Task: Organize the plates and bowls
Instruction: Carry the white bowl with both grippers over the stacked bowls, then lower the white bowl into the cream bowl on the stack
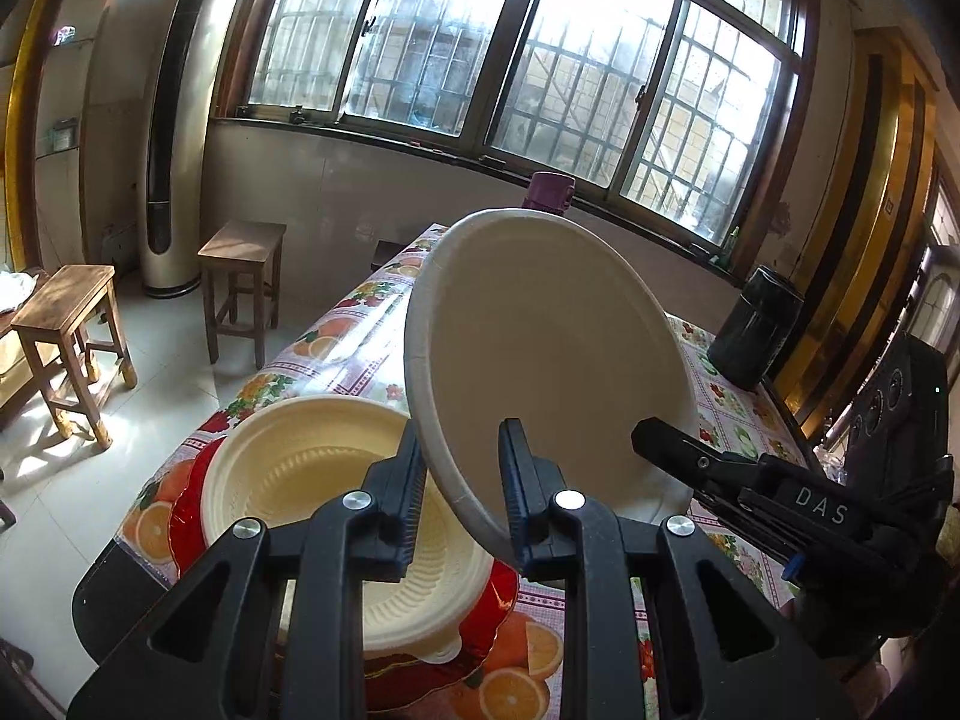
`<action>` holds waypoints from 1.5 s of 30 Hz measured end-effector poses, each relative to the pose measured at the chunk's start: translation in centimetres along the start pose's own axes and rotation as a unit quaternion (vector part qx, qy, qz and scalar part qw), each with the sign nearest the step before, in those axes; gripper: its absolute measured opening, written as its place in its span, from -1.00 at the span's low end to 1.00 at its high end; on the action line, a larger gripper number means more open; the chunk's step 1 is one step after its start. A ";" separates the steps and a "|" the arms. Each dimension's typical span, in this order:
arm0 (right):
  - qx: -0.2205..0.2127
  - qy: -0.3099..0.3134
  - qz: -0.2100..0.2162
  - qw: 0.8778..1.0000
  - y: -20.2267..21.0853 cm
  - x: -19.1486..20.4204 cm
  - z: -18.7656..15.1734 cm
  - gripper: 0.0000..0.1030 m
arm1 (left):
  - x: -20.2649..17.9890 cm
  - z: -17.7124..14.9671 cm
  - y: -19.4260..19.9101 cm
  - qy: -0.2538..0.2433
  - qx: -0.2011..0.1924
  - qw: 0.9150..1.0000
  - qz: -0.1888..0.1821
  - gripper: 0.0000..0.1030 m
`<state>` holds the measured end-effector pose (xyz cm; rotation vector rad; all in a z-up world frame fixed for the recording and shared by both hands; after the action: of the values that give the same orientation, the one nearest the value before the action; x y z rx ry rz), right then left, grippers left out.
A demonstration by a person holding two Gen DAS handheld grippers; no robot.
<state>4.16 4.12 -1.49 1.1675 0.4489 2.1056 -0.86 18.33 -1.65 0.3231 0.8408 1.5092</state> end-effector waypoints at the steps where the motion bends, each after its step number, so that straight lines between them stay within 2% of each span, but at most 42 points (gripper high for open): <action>1: 0.003 0.001 0.001 1.000 -0.2 0.2 -0.1 -0.72 | 0.2 -0.1 0.1 0.001 -0.001 1.000 0.002 -0.58; 12: 0.029 0.019 0.001 0.999 -2.5 2.1 -0.9 -0.67 | 2.4 -0.8 0.5 0.019 0.001 1.000 0.015 -0.58; 21: 0.053 0.034 0.002 0.998 -4.0 3.4 -1.8 -0.67 | 4.0 -1.5 0.3 0.029 0.017 0.999 0.030 -0.58; 31: 0.081 0.038 0.005 0.996 -5.5 3.1 -3.3 -0.65 | 4.6 -3.0 0.5 0.023 0.038 0.998 0.045 -0.58; 39: 0.093 0.035 0.011 0.995 -6.2 2.6 -3.9 -0.64 | 5.4 -3.4 0.0 0.037 0.056 0.997 0.041 -0.58; 44: 0.092 0.037 0.008 0.995 -6.0 2.3 -3.9 -0.64 | 5.3 -3.5 0.2 0.030 0.053 0.997 0.049 -0.46; 45: 0.093 0.040 0.005 0.995 -6.0 2.3 -3.9 -0.62 | 5.3 -3.6 0.4 0.026 0.048 0.997 0.055 -0.25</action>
<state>2.40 10.09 -5.68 1.1923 0.6901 2.1611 -4.29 22.28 -5.32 0.4073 0.9522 1.5887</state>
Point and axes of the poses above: each gripper's, at about its wrist camera, not at the fingertips, and y roughly against the way its jaws point, x to its left, z to its top, the point moved 4 cm from there along -y, roughly the way its jaws point, and after that the axes turned 12 degrees about x, right-handed, at the moved point
